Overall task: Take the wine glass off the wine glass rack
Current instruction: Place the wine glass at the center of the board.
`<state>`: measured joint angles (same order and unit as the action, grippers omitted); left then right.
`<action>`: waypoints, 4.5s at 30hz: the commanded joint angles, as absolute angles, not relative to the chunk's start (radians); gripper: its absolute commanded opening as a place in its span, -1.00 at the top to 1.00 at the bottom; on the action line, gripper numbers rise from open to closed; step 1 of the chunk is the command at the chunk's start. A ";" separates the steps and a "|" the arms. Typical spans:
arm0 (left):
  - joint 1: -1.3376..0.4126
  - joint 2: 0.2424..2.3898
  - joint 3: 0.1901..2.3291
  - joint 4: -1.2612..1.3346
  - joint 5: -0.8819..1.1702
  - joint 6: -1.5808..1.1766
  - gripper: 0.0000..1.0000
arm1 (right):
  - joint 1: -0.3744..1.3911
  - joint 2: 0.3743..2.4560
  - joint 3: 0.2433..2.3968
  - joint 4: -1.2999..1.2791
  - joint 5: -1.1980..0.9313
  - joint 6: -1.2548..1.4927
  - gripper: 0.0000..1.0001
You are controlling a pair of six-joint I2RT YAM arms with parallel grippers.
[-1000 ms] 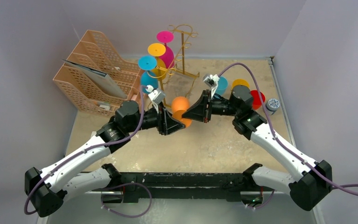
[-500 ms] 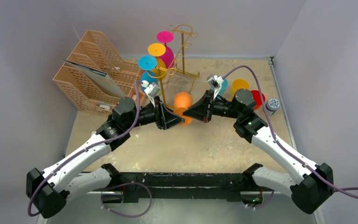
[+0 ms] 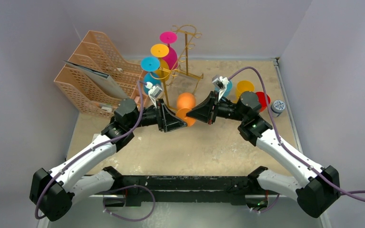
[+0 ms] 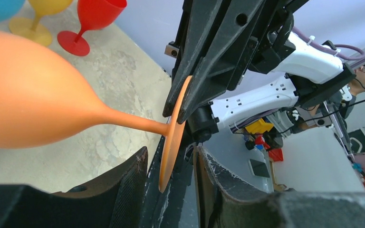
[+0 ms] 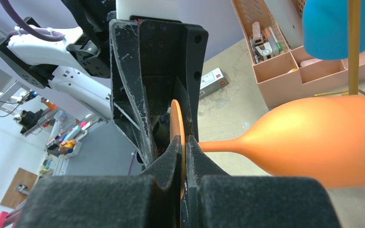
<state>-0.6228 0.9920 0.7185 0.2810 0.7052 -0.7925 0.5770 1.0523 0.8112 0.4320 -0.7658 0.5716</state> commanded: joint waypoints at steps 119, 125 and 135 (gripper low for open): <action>-0.621 0.786 0.816 -0.468 1.115 0.558 1.00 | 0.477 1.407 1.255 -0.045 -1.321 0.801 0.31; -0.622 0.781 0.815 -0.471 1.107 0.556 1.00 | 0.479 1.410 1.253 -0.044 -1.318 0.805 0.52; -0.622 0.785 0.817 -0.470 1.109 0.556 1.00 | 0.479 1.401 1.248 -0.038 -1.315 0.804 0.84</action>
